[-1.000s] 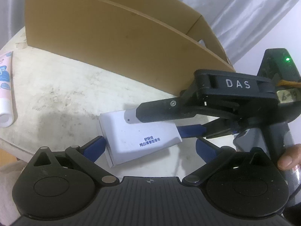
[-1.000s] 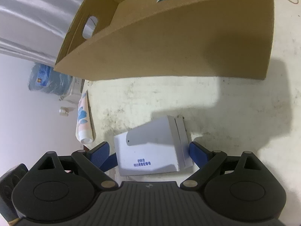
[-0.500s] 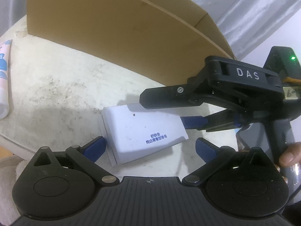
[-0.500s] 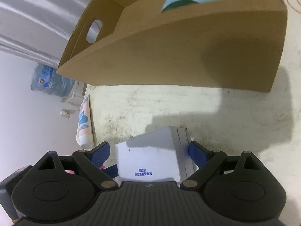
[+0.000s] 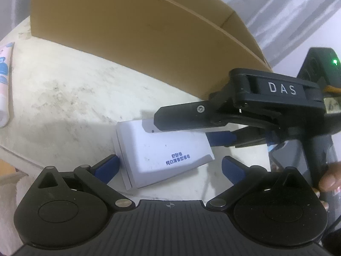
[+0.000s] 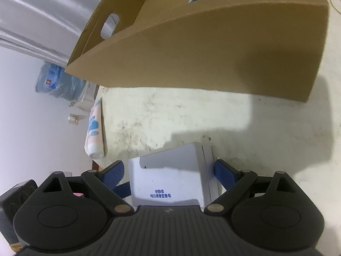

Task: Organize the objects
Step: 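Close the right gripper on the sides of the white box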

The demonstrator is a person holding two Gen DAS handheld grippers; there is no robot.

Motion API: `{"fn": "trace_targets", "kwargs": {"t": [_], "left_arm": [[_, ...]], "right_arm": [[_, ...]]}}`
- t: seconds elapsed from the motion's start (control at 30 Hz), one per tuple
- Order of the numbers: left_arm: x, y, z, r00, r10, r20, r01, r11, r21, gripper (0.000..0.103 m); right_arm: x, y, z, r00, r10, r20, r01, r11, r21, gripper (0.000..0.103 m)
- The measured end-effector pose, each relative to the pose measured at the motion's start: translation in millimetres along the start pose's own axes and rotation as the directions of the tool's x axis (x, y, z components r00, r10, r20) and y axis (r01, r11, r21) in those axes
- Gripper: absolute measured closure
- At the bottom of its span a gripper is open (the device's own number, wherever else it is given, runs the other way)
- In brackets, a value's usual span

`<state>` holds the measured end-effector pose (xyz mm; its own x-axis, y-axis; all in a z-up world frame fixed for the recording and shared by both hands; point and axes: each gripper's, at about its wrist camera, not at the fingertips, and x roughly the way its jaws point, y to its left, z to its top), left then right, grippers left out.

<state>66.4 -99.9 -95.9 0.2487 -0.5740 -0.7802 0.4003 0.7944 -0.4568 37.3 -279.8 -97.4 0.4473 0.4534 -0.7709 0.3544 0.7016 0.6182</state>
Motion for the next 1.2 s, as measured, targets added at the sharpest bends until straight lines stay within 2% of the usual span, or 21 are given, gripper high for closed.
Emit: {"fn": "trace_targets", "kwargs": {"t": [0.17,0.5,0.57,1.0,1.2], "left_arm": [[-9,1,-12,1.0,-0.013,-0.008,0.013,0.999,0.031,0.001],[0,-12,-17,0.997,0.074,0.004,-0.074,0.985,0.158,0.001],[0,-12,-17,0.997,0.078,0.013,-0.079,0.984,0.16,0.001],[7,-9,-15,0.995,0.058,0.084,-0.068,0.99,0.123,0.0],[7,-9,-17,0.995,0.052,0.083,-0.064,0.988,0.141,0.0]], "right_arm": [[-7,-4,-9,1.0,-0.01,-0.011,0.01,1.0,-0.011,0.009],[-8,-8,-15,1.0,0.02,0.018,-0.02,1.0,0.002,0.003],[-8,-9,-15,0.999,0.036,0.013,-0.036,0.999,0.005,0.0],[-9,-13,-14,0.998,0.057,0.015,-0.057,0.998,0.025,0.0],[-10,-13,-14,0.998,0.06,0.016,-0.06,0.998,0.03,0.0]]}}
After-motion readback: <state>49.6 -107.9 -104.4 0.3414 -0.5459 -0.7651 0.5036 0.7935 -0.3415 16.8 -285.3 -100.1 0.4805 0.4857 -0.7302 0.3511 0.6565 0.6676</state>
